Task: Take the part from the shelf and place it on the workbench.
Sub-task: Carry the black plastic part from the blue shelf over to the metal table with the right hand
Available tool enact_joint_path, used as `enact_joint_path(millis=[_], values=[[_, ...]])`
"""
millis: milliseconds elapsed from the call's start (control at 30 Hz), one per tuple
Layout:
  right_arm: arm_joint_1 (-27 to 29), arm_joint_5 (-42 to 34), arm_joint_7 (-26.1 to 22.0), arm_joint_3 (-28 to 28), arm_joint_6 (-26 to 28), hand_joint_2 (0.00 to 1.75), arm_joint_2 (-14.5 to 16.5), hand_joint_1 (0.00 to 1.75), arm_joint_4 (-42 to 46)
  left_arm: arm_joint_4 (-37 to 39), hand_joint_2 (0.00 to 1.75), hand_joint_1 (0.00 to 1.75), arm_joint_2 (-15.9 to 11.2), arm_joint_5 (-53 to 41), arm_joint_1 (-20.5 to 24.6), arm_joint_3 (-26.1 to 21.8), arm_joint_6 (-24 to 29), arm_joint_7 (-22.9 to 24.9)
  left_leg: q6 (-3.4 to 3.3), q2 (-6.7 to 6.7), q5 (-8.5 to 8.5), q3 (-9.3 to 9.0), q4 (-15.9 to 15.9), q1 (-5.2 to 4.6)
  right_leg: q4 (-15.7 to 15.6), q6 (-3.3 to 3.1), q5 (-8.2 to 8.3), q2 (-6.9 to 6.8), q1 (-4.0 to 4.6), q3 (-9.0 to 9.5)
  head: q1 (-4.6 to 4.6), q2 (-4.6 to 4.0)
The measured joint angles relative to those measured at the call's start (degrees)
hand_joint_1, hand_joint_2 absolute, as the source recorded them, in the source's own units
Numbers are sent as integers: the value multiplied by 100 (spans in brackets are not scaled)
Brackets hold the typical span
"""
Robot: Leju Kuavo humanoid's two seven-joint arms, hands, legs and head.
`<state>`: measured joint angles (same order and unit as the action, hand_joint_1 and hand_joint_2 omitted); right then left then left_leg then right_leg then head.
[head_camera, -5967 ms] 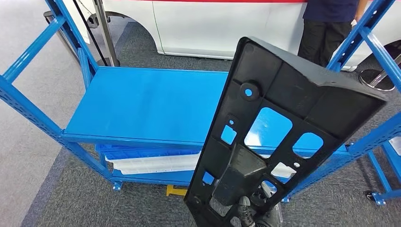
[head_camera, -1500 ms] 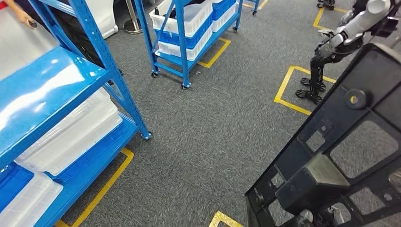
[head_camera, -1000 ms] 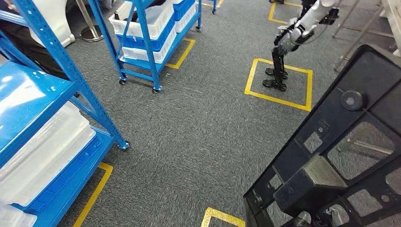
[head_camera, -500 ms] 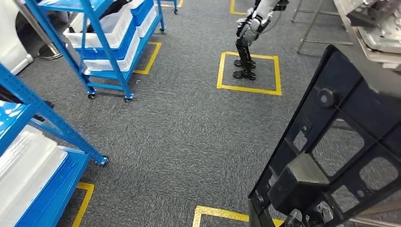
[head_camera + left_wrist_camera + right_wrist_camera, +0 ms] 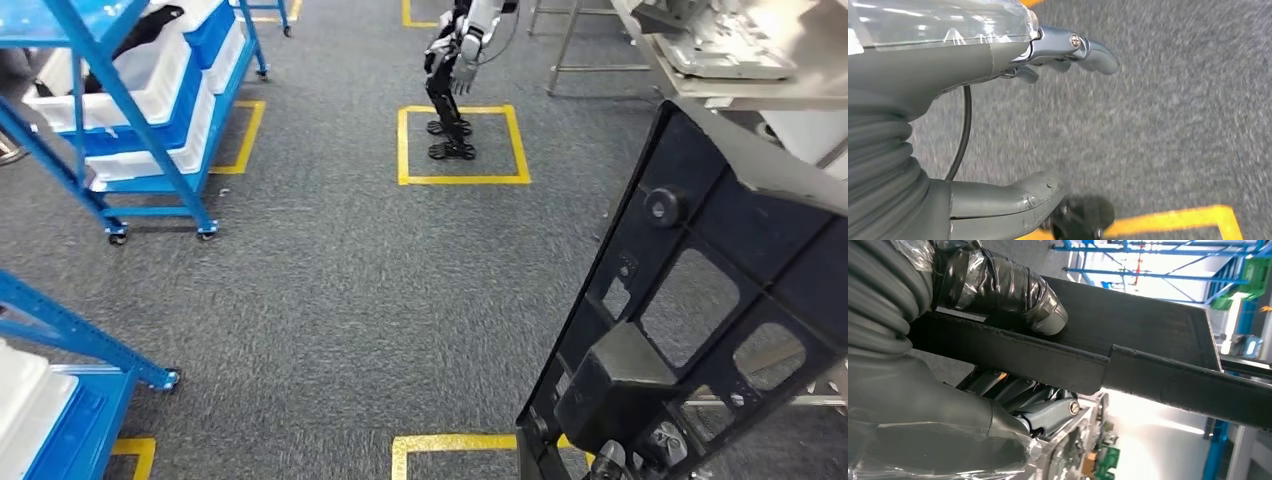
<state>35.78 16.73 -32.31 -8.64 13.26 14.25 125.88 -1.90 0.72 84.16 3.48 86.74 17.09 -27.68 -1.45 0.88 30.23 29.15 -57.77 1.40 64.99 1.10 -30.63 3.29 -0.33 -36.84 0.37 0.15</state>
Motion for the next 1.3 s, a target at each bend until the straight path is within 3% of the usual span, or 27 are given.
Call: enact_joint_path(millis=[67,100,133,200,267,333,400,467,533,600,633,667,700,767,833,900,933,967,1033,1067,1100,1133,1167,1200,1233,1300], values=[[15,69,-9,61,-134,175,1,175,31,0,175,0,2,23,-10,4,31,1,-40,-189,5,1,13,-26,699,37,-329,-227,-13,-346,4,0],[21,116,-5,91,-176,175,1,175,34,0,175,0,3,31,-9,4,39,8,-43,-280,13,2,12,-33,941,52,-393,-264,-29,-461,4,0],[28,165,3,121,-201,175,2,175,34,0,175,0,7,36,-4,5,43,18,-43,-364,24,-2,12,-36,1000,65,-358,-289,-44,-481,5,0],[35,251,20,168,-237,175,4,175,37,-2,175,0,25,39,12,9,48,57,-24,-511,53,-31,12,-36,492,67,-37,-375,-64,-187,5,0],[36,313,29,198,-274,175,19,175,45,-3,175,0,47,43,20,15,50,110,23,-627,95,-80,9,-47,-249,26,201,-619,-34,219,4,0],[44,348,36,231,-299,175,57,175,61,-3,175,0,61,46,25,25,59,163,87,-724,126,-120,14,-60,-532,-38,223,-735,28,360,3,0],[63,389,43,277,-312,175,107,175,74,-4,175,0,73,48,35,43,72,208,154,-806,150,-165,38,-53,-564,-110,242,-603,44,361,3,0],[89,451,51,320,-319,175,156,175,80,-3,175,0,81,49,45,59,88,234,207,-612,283,-138,-105,-30,-645,-191,280,-481,15,400,-1,0],[101,504,64,349,-327,175,199,175,80,-3,175,0,83,49,34,68,96,246,226,-270,606,142,-708,-15,-688,-249,302,-358,1,426,-5,0],[101,538,85,369,-334,175,222,175,73,-4,175,0,85,50,4,82,96,252,236,-147,844,524,-1424,-14,-675,-273,298,-198,11,426,-6,0],[104,559,96,379,-334,175,231,175,68,-4,175,0,86,51,-8,88,96,252,240,-134,811,627,-1566,-14,-662,-276,292,-105,14,429,-6,0],[106,591,108,391,-329,175,238,175,62,-3,175,0,85,54,-14,94,96,251,239,-120,657,629,-1480,-13,-644,-272,284,-10,14,433,-6,0],[109,629,119,404,-322,175,249,175,56,-3,175,0,83,59,-16,97,96,249,233,-77,422,540,-1196,-10,-621,-260,272,86,9,438,-6,0],[114,695,133,429,-307,175,272,175,47,-2,175,0,78,70,-18,100,89,242,204,185,58,286,-490,6,-556,-214,240,249,1,423,-5,0],[120,736,142,443,-306,175,292,175,42,-2,175,0,74,80,-16,103,75,237,165,379,-4,178,-173,2,-517,-145,233,378,-8,374,-7,0],[135,810,157,448,-308,175,302,175,38,-3,175,0,78,84,-3,106,61,239,105,297,-11,159,-130,-11,-528,-69,259,491,-23,335,-9,0],[145,865,168,450,-301,175,303,175,36,-3,175,0,83,84,5,107,56,244,66,225,-31,142,-101,-7,-507,-40,245,433,-23,317,-7,0],[148,931,184,450,-288,175,304,175,35,-3,175,0,89,84,5,108,51,250,21,145,-51,127,-69,0,-407,-13,175,289,-19,266,-1,0],[146,1076,221,451,-240,175,304,175,34,-2,175,0,95,85,-14,108,48,263,-40,-31,-69,118,-31,-4,120,27,-142,-101,-10,12,13,0],[142,1139,237,452,-214,175,304,175,32,-2,175,0,95,86,-29,108,47,268,-55,-121,-65,120,-28,-12,488,46,-326,-213,-14,-170,18,0],[144,1191,250,453,-189,175,304,175,30,-2,175,0,94,87,-40,108,47,273,-58,-214,-57,122,-29,-18,806,63,-445,-258,-25,-329,19,0],[147,1223,258,454,-172,175,304,175,27,-2,175,0,94,89,-43,108,46,276,-58,-304,-48,120,-30,-21,968,75,-461,-280,-36,-408,18,0],[149,1242,263,455,-164,175,304,175,23,-3,175,0,95,90,-39,108,45,278,-52,-390,-35,110,-30,-21,920,81,-371,-304,-45,-379,18,0],[150,1261,270,456,-155,175,304,175,21,-3,175,0,99,90,-31,109,44,278,-43,-470,-21,92,-30,-21,657,80,-196,-354,-51,-235,18,0],[151,1297,282,456,-134,175,304,175,20,-4,175,0,104,91,-24,109,43,279,-28,-542,-3,64,-30,-20,259,68,1,-455,-48,-14,18,0],[152,1492,347,456,-19,175,309,175,19,-4,175,0,113,96,-18,110,40,284,26,-665,43,13,-36,-42,-393,12,213,-698,7,336,17,0]])
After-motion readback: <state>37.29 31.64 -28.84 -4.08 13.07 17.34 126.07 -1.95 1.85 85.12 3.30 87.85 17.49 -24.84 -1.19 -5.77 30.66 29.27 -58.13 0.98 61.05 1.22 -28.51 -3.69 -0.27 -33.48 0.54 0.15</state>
